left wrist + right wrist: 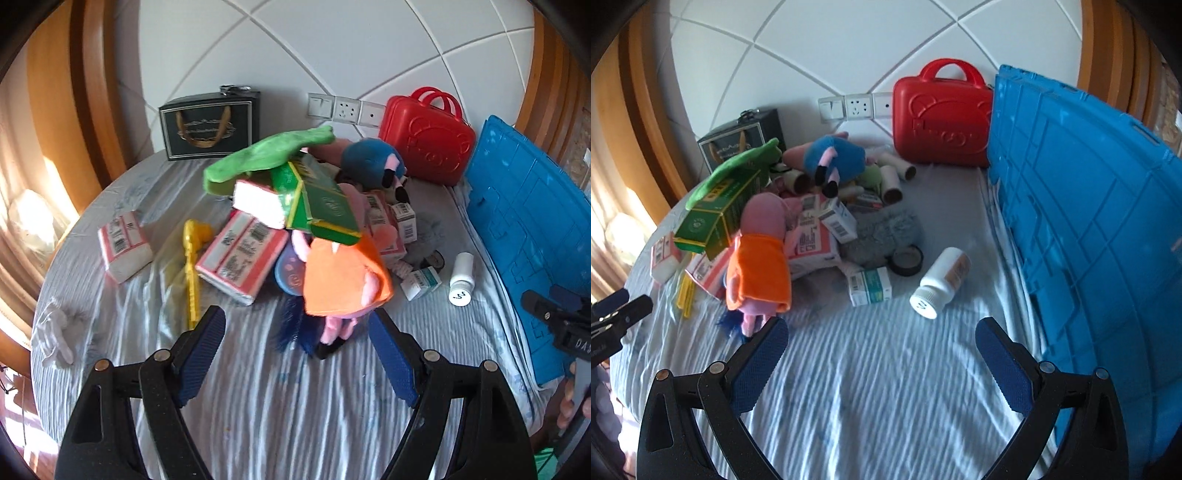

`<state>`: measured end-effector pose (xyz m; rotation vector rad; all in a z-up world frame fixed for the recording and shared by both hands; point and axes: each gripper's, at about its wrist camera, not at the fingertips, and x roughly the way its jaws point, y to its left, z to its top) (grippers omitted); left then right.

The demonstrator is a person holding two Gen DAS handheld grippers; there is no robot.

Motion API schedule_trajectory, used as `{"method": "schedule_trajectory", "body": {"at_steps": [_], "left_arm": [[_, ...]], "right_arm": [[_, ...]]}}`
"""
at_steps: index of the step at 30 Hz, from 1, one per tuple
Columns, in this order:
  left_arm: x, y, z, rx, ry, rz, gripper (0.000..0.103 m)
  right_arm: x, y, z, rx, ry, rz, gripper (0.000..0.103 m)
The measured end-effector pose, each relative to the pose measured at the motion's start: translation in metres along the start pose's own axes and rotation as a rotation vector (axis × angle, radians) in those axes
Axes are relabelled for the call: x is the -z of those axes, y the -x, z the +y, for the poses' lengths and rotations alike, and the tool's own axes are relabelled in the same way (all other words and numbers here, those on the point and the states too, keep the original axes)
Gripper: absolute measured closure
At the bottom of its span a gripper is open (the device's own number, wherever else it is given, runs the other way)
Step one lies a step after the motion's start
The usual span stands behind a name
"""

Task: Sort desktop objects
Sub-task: 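Grasp pink pig plush with left tool while right tool grasps white-green medicine box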

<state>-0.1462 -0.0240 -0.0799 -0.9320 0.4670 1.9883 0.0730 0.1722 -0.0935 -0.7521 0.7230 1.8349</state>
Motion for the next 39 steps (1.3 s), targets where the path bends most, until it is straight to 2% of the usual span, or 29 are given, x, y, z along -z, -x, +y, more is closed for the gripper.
{"method": "schedule_trajectory", "body": {"at_steps": [7, 12, 20, 24, 27, 29, 31, 36, 39], "left_arm": [[-0.026, -0.062, -0.047, -0.012, 0.005, 0.05, 0.024], [-0.038, -0.11, -0.08, -0.086, -0.053, 0.096, 0.023], [-0.068, -0.166, -0.092, -0.171, -0.021, 0.18, 0.023], [-0.082, -0.194, -0.09, -0.241, -0.032, 0.229, 0.023], [-0.081, -0.209, -0.082, -0.217, -0.006, 0.276, 0.024], [-0.079, -0.21, -0.079, -0.177, 0.008, 0.282, 0.035], [-0.077, -0.206, -0.074, -0.159, 0.011, 0.283, 0.04], [-0.059, -0.202, -0.07, -0.117, -0.004, 0.298, 0.043], [-0.048, -0.191, -0.072, -0.096, -0.009, 0.288, 0.044]], "right_arm": [[-0.018, -0.044, -0.018, -0.037, 0.028, 0.063, 0.0], [-0.027, -0.082, -0.03, -0.054, 0.063, 0.123, 0.0], [-0.031, -0.132, -0.032, -0.107, 0.102, 0.192, 0.0], [-0.033, -0.157, -0.023, -0.135, 0.124, 0.225, 0.001], [-0.033, -0.177, -0.015, -0.148, 0.136, 0.253, 0.004], [-0.032, -0.19, -0.009, -0.165, 0.145, 0.28, 0.011], [-0.03, -0.199, -0.006, -0.175, 0.149, 0.298, 0.015], [-0.03, -0.215, -0.002, -0.168, 0.142, 0.315, 0.017], [-0.027, -0.222, -0.002, -0.182, 0.141, 0.336, 0.037]]}}
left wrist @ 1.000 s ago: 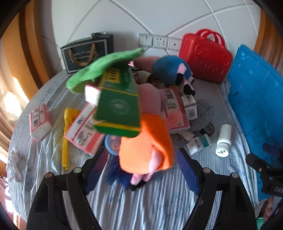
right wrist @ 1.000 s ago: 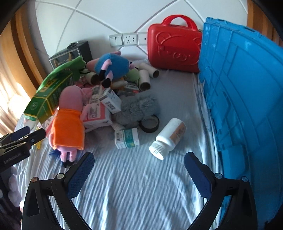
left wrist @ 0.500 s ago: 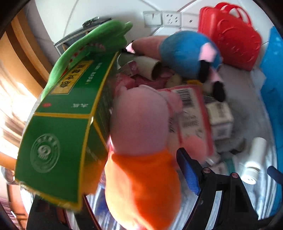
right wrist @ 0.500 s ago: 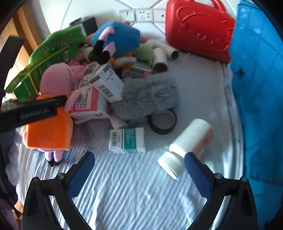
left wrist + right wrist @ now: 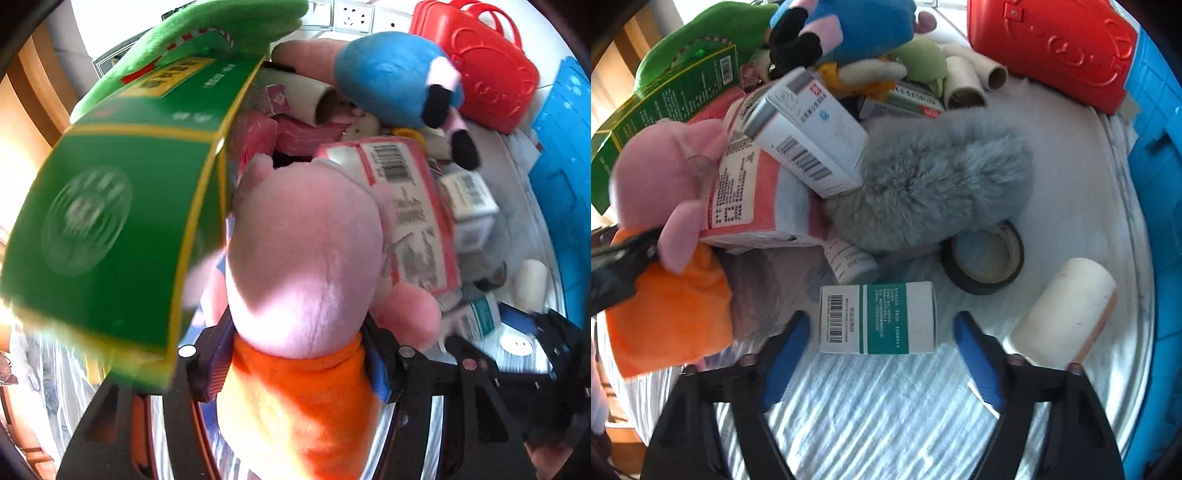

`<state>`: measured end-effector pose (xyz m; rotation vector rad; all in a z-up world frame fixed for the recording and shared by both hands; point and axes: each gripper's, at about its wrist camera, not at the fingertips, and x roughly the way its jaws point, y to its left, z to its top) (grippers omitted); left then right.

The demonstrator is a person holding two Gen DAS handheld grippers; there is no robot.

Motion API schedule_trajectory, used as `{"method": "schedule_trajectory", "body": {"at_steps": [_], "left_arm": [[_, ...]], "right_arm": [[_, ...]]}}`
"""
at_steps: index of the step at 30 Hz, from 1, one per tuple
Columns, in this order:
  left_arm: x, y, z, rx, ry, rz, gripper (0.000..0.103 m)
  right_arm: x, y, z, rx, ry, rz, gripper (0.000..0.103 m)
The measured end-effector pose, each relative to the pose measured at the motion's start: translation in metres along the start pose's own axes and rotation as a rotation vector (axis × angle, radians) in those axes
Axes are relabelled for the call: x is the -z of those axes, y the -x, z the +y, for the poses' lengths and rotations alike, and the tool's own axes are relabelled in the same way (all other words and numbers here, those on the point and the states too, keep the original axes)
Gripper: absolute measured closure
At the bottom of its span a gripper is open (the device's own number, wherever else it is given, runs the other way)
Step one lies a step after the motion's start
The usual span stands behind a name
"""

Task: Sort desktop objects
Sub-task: 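Grasp pink pig plush with left tool while right tool grasps white-green medicine box, then lift both held items and carry them over the blue crate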

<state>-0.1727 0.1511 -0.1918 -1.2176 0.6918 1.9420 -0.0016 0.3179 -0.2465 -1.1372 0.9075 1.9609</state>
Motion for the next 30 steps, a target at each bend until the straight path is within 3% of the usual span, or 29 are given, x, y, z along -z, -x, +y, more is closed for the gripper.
{"method": "schedule_trajectory", "body": {"at_steps": [1, 4, 11, 26, 30], "left_arm": [[0.006, 0.003, 0.001, 0.009, 0.002, 0.001, 0.044], [0.023, 0.009, 0.004, 0.044, 0.009, 0.008, 0.045], [0.047, 0.044, 0.01, 0.088, 0.009, -0.075, 0.045], [0.075, 0.166, 0.034, 0.11, -0.035, -0.349, 0.045], [0.08, 0.198, 0.035, 0.144, -0.07, -0.42, 0.045]], "right_arm": [[0.002, 0.0, 0.0, -0.007, 0.002, 0.003, 0.042], [0.009, 0.007, 0.005, -0.017, 0.015, -0.011, 0.042], [0.02, 0.047, 0.021, -0.018, 0.03, -0.102, 0.042], [0.041, 0.167, 0.075, 0.031, 0.069, -0.36, 0.042], [0.062, 0.209, 0.088, 0.075, 0.05, -0.437, 0.042]]}}
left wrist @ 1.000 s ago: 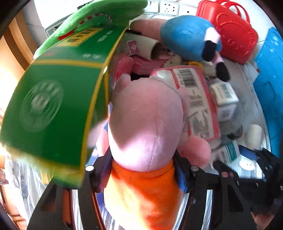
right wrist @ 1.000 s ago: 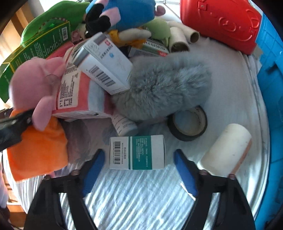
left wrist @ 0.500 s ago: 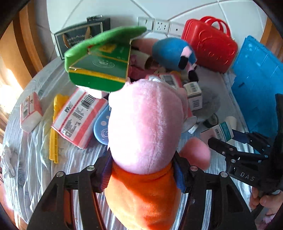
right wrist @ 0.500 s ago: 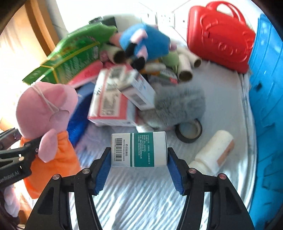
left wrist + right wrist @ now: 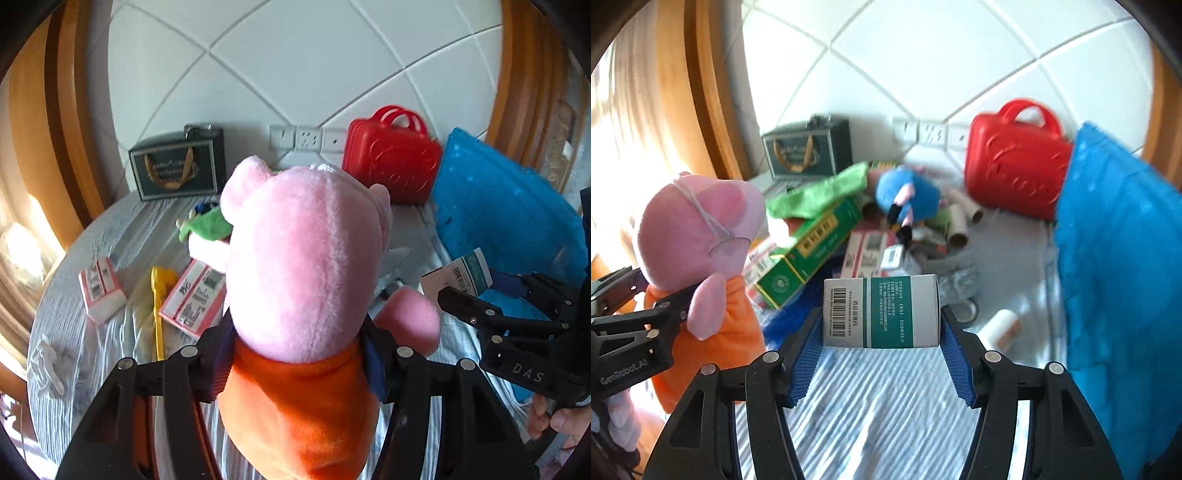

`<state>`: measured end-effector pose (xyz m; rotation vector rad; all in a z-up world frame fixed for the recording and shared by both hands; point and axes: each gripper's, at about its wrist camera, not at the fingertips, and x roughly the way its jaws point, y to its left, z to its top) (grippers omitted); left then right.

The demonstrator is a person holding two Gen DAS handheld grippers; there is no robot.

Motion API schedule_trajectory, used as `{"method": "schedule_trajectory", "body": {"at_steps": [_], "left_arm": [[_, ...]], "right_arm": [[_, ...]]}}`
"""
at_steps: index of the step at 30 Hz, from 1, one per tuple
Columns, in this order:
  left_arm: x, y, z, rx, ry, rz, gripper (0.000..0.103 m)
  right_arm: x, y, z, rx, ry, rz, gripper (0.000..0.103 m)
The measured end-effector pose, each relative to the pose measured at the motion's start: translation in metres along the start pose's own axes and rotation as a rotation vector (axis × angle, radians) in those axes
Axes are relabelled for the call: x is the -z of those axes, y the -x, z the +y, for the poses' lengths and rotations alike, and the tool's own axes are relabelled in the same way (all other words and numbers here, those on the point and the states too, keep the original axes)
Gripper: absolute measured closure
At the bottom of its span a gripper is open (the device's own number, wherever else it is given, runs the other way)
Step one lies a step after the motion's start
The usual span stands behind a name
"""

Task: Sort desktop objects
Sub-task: 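Lift both held items and carry them over the blue crate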

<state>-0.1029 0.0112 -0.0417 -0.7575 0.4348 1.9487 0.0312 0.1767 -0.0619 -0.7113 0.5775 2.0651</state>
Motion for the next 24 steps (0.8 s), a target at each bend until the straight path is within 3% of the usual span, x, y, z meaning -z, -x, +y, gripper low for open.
{"method": "schedule_trajectory", "body": {"at_steps": [6, 15, 20, 24], "left_arm": [[-0.005, 0.044, -0.008, 0.086, -0.061, -0.097, 0.045], [-0.008, 0.079, -0.036, 0.209, -0.131, -0.174, 0.045], [-0.027, 0.103, -0.073, 0.283, -0.176, -0.238, 0.045], [-0.053, 0.129, -0.119, 0.33, -0.221, -0.318, 0.045]], "right_arm": [[-0.001, 0.065, 0.01, 0.106, -0.03, -0.106, 0.042], [0.007, 0.138, 0.011, 0.261, -0.09, -0.192, 0.042], [0.006, 0.18, -0.012, 0.341, -0.118, -0.25, 0.042], [0.0, 0.216, -0.053, 0.407, -0.159, -0.305, 0.042]]}}
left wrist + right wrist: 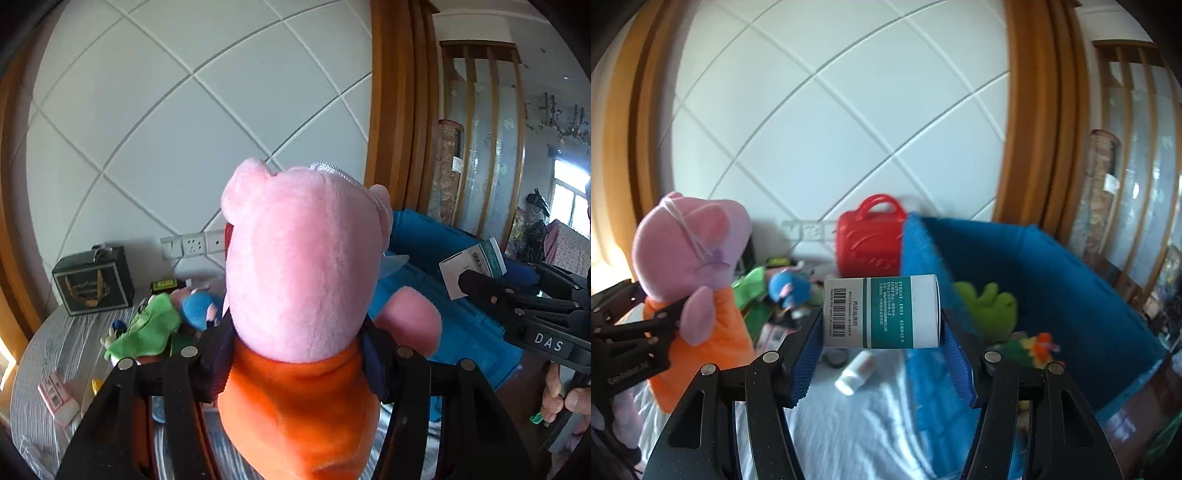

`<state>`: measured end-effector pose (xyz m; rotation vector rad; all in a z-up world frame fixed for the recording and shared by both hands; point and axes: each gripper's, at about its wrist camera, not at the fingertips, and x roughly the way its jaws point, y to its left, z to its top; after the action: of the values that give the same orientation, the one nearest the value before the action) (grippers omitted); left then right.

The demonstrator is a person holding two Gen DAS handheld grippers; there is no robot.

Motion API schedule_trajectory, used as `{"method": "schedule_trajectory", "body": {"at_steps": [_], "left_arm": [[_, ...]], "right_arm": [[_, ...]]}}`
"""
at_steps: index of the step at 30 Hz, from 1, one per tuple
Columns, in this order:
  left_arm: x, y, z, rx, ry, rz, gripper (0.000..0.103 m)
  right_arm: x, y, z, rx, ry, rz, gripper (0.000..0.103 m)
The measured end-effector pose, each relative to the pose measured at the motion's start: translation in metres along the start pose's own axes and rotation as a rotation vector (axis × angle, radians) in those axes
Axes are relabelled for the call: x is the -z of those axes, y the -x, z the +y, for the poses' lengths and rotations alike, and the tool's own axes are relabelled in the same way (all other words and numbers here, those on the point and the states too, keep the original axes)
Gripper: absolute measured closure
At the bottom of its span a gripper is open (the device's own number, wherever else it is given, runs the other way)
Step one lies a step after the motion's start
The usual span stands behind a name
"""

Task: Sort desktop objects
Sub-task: 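Lift both held items and carry them over the blue crate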

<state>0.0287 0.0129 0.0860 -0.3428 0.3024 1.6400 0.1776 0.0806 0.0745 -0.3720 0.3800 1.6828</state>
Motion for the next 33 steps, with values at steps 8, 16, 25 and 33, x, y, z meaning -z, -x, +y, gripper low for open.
{"method": "schedule_trajectory", "body": {"at_steps": [8, 16, 25, 33], "left_arm": [[-0.086, -0.029, -0.109, 0.11, -0.027, -0.103, 0.045], [-0.17, -0.146, -0.226, 0.154, 0.011, 0.055, 0.045], [-0.094, -0.312, -0.283, 0.053, -0.001, 0.576, 0.044], [-0.049, -0.351, -0.284, -0.045, -0.046, 0.738, 0.043]], "right_arm": [[-0.042, 0.002, -0.124, 0.104, -0.004, -0.07, 0.042], [-0.072, -0.053, -0.264, 0.151, 0.026, 0.001, 0.042], [-0.027, -0.187, -0.327, -0.01, -0.028, 0.347, 0.042], [0.028, -0.242, -0.323, -0.103, -0.04, 0.61, 0.042]]}}
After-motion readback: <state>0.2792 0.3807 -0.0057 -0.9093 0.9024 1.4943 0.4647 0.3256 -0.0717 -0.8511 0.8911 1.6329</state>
